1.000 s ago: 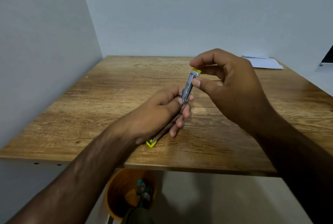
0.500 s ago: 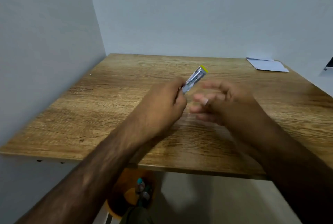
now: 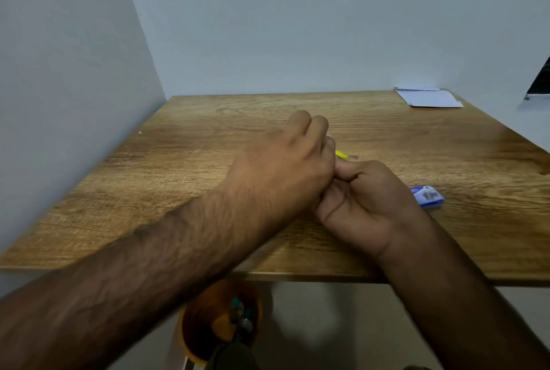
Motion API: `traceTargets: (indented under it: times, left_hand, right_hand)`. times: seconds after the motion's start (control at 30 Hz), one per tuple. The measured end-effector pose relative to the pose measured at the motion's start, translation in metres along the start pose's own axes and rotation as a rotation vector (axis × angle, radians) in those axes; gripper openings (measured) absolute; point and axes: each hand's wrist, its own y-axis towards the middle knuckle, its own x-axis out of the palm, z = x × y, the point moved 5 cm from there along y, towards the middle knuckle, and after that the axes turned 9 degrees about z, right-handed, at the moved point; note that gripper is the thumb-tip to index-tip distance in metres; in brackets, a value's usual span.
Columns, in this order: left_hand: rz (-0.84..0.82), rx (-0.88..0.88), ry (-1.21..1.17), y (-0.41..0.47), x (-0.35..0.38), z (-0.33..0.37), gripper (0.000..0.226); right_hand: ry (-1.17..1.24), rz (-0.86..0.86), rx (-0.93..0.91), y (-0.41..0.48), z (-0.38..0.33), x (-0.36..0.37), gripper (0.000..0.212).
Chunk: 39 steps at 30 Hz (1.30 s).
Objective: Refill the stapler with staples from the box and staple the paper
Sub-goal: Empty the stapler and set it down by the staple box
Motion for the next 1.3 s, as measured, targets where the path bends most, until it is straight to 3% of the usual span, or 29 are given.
traceTargets:
  times: [0.1, 0.3, 0.53, 0.73, 0.87, 0.97, 1.03, 1.2, 1.3]
  left_hand:
    - [0.022, -0.06, -0.088, -0.004, -0.004, -0.004, 0.066]
    - [0.095, -0.384, -0.594, -0.002, 0.003, -0.021, 0.03]
    - [-0.065, -0.578, -1.009, 0.007, 0.012, -0.053, 0.011]
    - [-0.125, -0.591, -0.89, 0.02, -0.002, -0.059, 0.011]
    - [-0.105, -0.526, -0.787, 0.038, -0.021, -0.066, 0.012]
    - [-0.242, -0.486, -0.787, 0.043, -0.017, -0.052, 0.014]
    - [-0.286, -0.491, -0.813, 0.039, -0.012, -0.048, 0.014]
    - [-0.203, -0.573, -0.871, 0.028, -0.004, -0.061, 0.013]
    - [-0.223, -0.766, -1.121, 0.017, 0.008, -0.065, 0.012]
  right_hand:
    - [0.033, -0.036, -0.058, 0.002, -0.001, -0.001, 0.03]
    - [0.042, 0.01, -0.146, 0.009, 0.003, -0.008, 0.025]
    - [0.09, 0.108, -0.161, 0.007, -0.004, -0.012, 0.022]
    - [0.074, 0.102, -0.066, 0.004, 0.002, -0.009, 0.027]
    - [0.259, 0.086, -0.024, 0.002, -0.002, -0.005, 0.032]
    - [0.324, 0.083, -0.025, 0.0, 0.0, -0.004, 0.032]
    - [0.302, 0.081, -0.011, -0.001, 0.003, -0.005, 0.032]
    - [0.26, 0.065, -0.023, -0.002, -0.001, -0.006, 0.034]
    - [0.117, 0.044, -0.03, -0.005, -0.004, -0.005, 0.033]
